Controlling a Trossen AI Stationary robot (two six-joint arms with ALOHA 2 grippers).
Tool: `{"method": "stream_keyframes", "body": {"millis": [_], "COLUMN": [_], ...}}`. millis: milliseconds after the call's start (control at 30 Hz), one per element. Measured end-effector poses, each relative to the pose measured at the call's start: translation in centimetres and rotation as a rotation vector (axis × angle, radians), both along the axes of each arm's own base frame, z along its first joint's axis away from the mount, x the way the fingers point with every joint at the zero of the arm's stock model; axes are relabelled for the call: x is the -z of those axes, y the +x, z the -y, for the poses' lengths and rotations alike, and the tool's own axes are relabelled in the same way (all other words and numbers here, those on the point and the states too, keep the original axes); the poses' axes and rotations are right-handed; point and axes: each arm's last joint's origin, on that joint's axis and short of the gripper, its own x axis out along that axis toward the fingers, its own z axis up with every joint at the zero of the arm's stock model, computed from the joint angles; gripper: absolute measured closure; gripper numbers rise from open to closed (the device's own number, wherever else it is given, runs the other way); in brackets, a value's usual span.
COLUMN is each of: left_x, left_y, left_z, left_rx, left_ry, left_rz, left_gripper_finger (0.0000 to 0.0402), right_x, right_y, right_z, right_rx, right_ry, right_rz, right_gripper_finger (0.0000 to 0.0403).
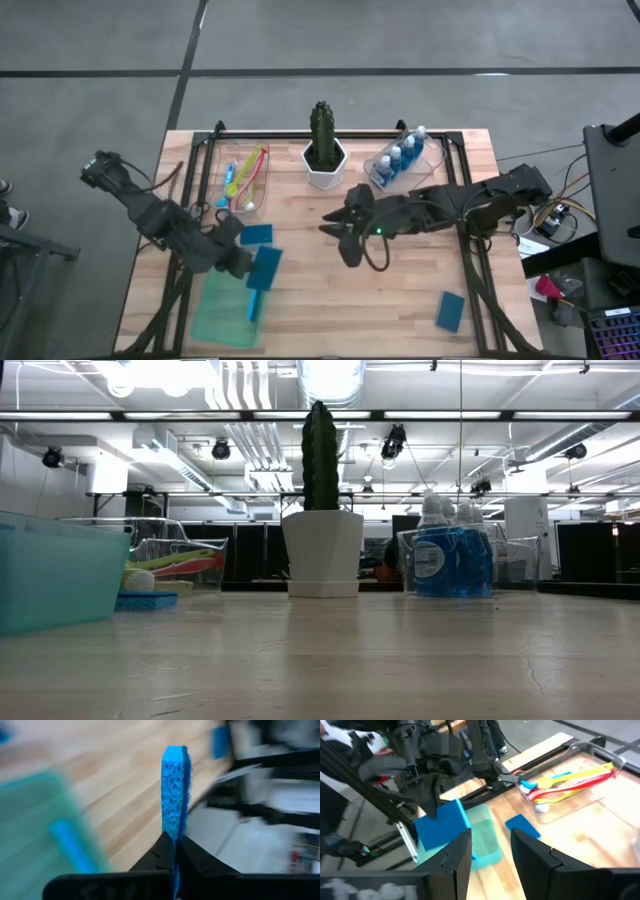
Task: Pick & Place Kitchen Sink Supplies
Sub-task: Put the sponge into the green bin
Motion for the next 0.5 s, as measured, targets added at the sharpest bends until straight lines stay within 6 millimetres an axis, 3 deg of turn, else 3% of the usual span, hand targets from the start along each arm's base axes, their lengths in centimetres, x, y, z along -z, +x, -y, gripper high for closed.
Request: {"method": "stream_keyframes", "body": {"millis": [300, 500], "left_x": [3.2, 5.9], "left_y": [-2.1, -1.2], "left_z": [2.7, 4.7], "left_rx": [-0.135, -0.148], "left_ry": [-0.129, -0.058], "left_rz": [-0.454, -0.646], "left_gripper_finger": [0.0392, 0.0395], "right_x": [0.2, 0.4], "right_y": [-0.5, -0.5], "right_z": [0.2, 0.8], "right_rx": [-0.036, -0.047], "right_ry": [-0.092, -0.153], "right_rz": [-0.06, -0.087], "right_gripper_finger": [0.0283, 0.0294]}}
